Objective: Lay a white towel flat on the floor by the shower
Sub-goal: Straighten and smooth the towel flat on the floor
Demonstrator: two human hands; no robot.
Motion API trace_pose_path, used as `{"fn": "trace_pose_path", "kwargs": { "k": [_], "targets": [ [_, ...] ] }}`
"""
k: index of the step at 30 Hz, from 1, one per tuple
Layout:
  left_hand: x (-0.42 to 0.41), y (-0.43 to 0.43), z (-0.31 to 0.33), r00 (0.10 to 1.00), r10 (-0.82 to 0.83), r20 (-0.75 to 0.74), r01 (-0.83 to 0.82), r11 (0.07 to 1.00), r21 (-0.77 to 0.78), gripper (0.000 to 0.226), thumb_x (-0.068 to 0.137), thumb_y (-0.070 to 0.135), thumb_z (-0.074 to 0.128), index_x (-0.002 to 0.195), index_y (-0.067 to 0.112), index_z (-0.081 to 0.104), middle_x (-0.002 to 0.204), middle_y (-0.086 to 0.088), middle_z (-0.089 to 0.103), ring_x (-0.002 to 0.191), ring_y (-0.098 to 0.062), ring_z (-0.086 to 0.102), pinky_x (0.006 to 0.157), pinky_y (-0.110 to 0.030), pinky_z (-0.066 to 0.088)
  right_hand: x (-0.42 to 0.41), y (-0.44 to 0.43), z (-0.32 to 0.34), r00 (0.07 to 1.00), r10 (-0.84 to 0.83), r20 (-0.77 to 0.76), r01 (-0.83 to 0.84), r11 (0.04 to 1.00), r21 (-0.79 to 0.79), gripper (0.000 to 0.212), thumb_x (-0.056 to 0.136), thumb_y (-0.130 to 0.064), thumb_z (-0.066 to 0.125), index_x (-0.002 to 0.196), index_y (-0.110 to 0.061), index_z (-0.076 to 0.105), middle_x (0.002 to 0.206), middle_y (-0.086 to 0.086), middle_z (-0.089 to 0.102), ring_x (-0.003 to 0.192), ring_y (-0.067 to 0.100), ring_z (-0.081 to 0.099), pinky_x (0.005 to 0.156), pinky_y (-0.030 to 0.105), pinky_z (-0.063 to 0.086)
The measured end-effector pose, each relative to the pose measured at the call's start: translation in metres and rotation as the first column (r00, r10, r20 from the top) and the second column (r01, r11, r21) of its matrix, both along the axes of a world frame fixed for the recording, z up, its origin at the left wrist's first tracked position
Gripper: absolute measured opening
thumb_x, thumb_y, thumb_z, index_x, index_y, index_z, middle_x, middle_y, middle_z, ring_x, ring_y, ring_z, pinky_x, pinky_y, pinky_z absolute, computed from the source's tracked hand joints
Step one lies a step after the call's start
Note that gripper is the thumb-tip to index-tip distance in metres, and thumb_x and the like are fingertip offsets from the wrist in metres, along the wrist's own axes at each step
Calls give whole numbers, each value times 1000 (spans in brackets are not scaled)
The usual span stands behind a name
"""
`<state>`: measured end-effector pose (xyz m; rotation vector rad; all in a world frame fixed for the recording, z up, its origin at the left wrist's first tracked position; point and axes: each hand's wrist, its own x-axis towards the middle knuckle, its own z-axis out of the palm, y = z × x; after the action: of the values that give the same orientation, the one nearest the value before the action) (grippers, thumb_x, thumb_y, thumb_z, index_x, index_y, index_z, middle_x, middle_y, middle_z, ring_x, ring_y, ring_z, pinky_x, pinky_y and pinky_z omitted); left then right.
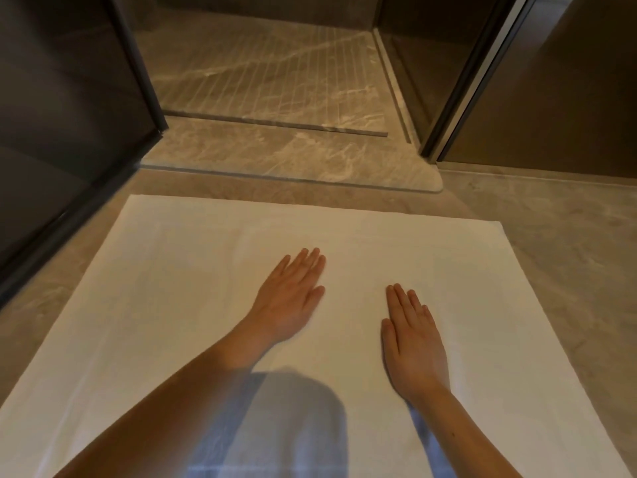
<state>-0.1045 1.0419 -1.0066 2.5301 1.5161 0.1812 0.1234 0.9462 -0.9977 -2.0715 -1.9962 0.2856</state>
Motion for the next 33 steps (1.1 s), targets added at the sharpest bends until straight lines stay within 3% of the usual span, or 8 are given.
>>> {"fn": "trace_pose_path", "kwargs": {
  "k": [4, 9, 15, 20, 29, 33],
  "targets": [
    [-77, 5, -1, 980, 198, -35, -196, 979, 48, 60, 101, 42, 13, 155, 16, 6, 162, 0, 0, 148, -14, -2, 117, -30, -5, 1, 0, 1, 1000, 8, -2, -8, 1000, -3, 54, 103, -28, 24, 155, -20, 12, 158, -13, 3, 144, 1, -6, 120, 26, -1],
    [-137, 8, 4, 915, 397, -72, -401, 914, -56, 62, 101, 44, 11, 154, 15, -1, 162, -2, -6, 148, -13, -8, 119, -33, -5, 1, -1, 2, 1000, 2, -4, -2, 1000, -10, 53, 103, -27, 25, 155, -18, 14, 160, -8, 9, 147, 6, 0, 121, 28, 2],
    [-90, -9, 4, 972, 229, -50, -230, 973, -30, 60, 102, 43, 13, 154, 18, 1, 163, 2, -4, 148, -11, -8, 119, -31, -7, 2, -2, 0, 1000, -3, 1, 3, 1000, -24, 56, 101, -36, 14, 154, -20, 15, 160, -8, 10, 145, 4, 0, 122, 33, 7],
    [-118, -9, 4, 958, 282, -44, -283, 959, -27, 59, 102, 43, 14, 154, 19, 0, 162, 3, -5, 147, -9, -9, 119, -31, -6, -2, 1, 3, 1000, -1, 11, 2, 1000, -27, 63, 95, -40, 10, 154, -18, 18, 160, -5, 14, 147, 9, 6, 121, 34, 8],
    [-107, -16, 14, 954, 290, -70, -295, 953, -73, 60, 102, 42, 15, 154, 16, -2, 162, 0, -7, 148, -13, -10, 120, -34, -5, -5, 1, 6, 1000, 0, 22, 0, 1000, -5, 56, 101, -31, 19, 153, -13, 22, 160, 1, 20, 149, 18, 12, 121, 34, 9],
    [-57, -60, 24, 995, 97, -32, -96, 995, 27, 61, 101, 43, 12, 154, 15, 1, 162, -1, -5, 148, -14, -9, 118, -31, -11, -5, 2, 9, 999, -5, 39, 6, 999, -40, 52, 104, -24, 26, 154, -13, 19, 161, 3, 18, 149, 19, 9, 122, 35, 7]
  ]
}}
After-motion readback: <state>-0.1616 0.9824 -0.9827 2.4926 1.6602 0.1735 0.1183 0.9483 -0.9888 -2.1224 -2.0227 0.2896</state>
